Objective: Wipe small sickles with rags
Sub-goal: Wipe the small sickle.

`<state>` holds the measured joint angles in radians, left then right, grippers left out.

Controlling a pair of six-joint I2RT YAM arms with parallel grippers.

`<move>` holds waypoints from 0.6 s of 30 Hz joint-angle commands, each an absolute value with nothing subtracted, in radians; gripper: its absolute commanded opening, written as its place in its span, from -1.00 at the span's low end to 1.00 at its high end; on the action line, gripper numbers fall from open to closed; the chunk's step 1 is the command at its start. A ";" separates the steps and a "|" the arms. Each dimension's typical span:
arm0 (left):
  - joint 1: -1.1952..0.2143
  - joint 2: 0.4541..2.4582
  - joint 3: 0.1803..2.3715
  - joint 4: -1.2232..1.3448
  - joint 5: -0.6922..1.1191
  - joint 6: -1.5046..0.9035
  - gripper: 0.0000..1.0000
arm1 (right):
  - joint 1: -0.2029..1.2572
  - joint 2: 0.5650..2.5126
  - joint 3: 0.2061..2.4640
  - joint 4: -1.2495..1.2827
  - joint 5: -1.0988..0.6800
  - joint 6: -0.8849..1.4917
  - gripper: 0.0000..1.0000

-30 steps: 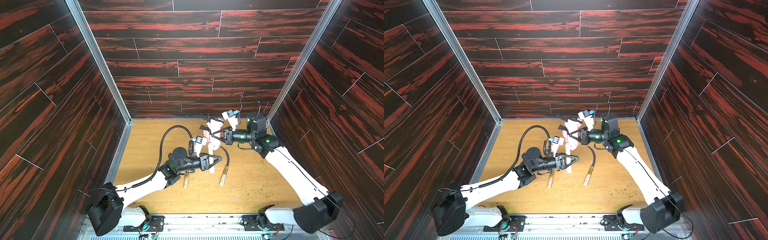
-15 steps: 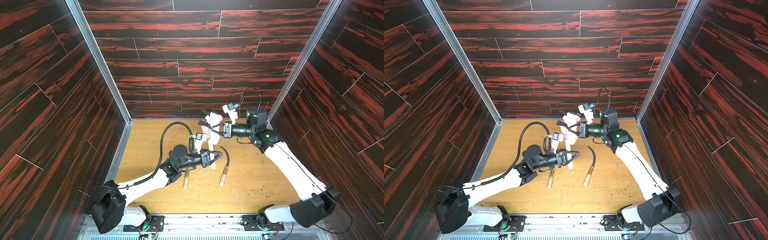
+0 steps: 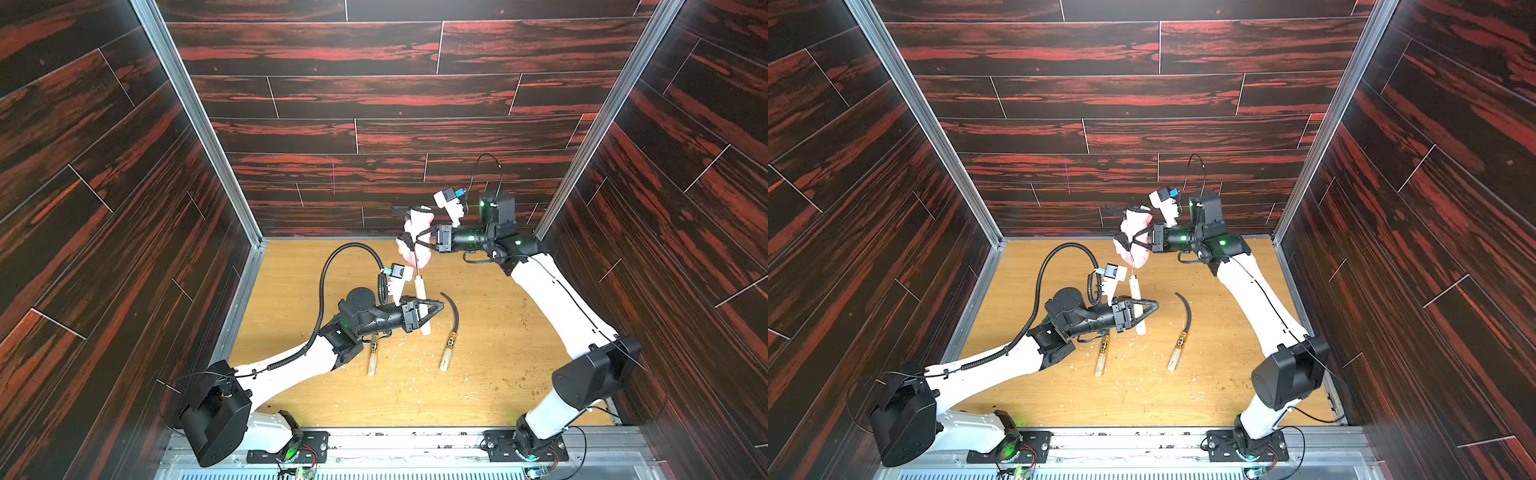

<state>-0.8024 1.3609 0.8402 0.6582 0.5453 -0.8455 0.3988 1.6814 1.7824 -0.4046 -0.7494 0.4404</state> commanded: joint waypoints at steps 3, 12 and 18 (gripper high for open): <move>-0.854 1.348 0.847 0.596 0.671 -0.813 -1.00 | 0.352 1.786 1.875 -0.316 -0.732 0.455 -1.00; -0.855 1.277 0.875 0.494 0.630 -0.745 -1.00 | 0.305 1.931 1.848 -0.295 -0.740 0.485 -1.00; -0.854 1.210 0.870 0.429 0.568 -0.696 -1.00 | 0.291 1.968 1.793 -0.316 -0.702 0.464 -1.00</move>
